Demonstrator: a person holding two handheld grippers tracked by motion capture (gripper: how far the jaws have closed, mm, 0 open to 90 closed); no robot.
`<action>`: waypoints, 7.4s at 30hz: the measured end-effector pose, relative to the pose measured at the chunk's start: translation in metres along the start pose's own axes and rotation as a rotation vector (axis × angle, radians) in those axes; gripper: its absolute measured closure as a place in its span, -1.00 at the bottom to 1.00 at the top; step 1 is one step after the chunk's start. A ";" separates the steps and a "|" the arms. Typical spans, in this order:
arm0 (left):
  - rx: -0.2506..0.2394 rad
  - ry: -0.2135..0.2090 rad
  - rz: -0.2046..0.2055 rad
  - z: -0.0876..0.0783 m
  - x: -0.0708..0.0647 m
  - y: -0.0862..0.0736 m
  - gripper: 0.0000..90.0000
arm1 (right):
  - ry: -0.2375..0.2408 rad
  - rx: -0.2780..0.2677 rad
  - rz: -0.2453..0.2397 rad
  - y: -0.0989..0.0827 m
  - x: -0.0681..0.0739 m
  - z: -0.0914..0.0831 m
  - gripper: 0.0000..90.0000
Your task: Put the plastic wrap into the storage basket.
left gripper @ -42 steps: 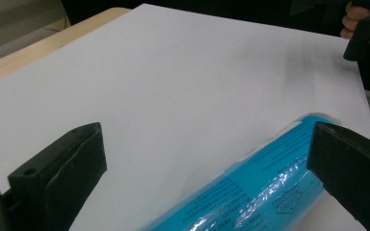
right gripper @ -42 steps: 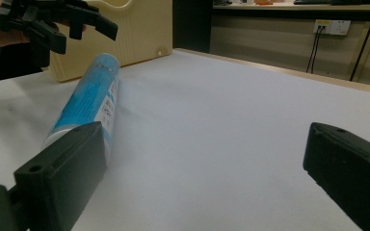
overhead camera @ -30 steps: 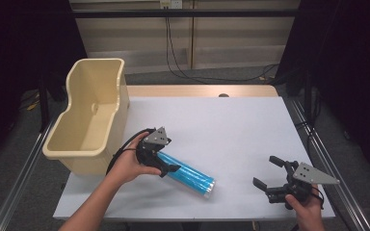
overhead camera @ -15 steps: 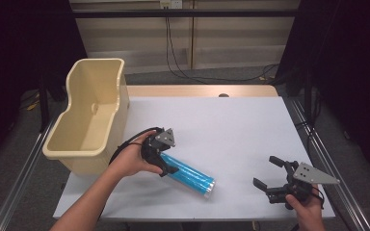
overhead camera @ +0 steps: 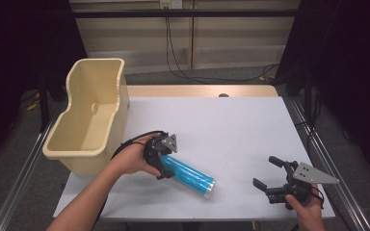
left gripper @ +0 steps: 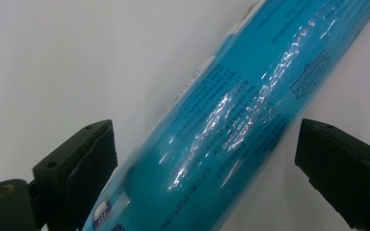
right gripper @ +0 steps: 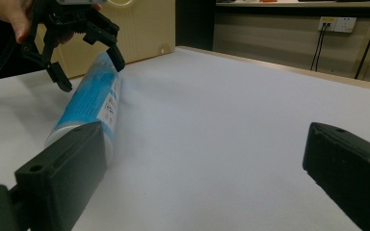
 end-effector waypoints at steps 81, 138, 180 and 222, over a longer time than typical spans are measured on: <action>0.124 -0.106 -0.074 0.022 -0.005 0.001 -0.34 | 0.008 -0.003 0.009 0.001 -0.001 0.000 -0.96; 0.156 0.038 -0.577 -0.098 0.032 0.025 -0.29 | 0.004 -0.016 0.015 0.002 -0.003 -0.003 -0.96; 0.245 0.127 -0.786 -0.169 0.044 -0.010 -0.28 | 0.010 -0.012 0.013 0.001 -0.002 -0.001 -0.96; 0.132 0.330 -1.102 -0.252 0.036 -0.088 -0.28 | 0.008 -0.019 0.018 0.002 -0.002 -0.001 -0.97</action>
Point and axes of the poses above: each handheld gripper's, and its own axes: z roughly forward along the jaws, y roughly out of its top, x roughly to its left, the point moved 5 cm from there along z, roughly forward along the jaws, and after that the axes turned 15 degrees about z, right-handed, at the moved point
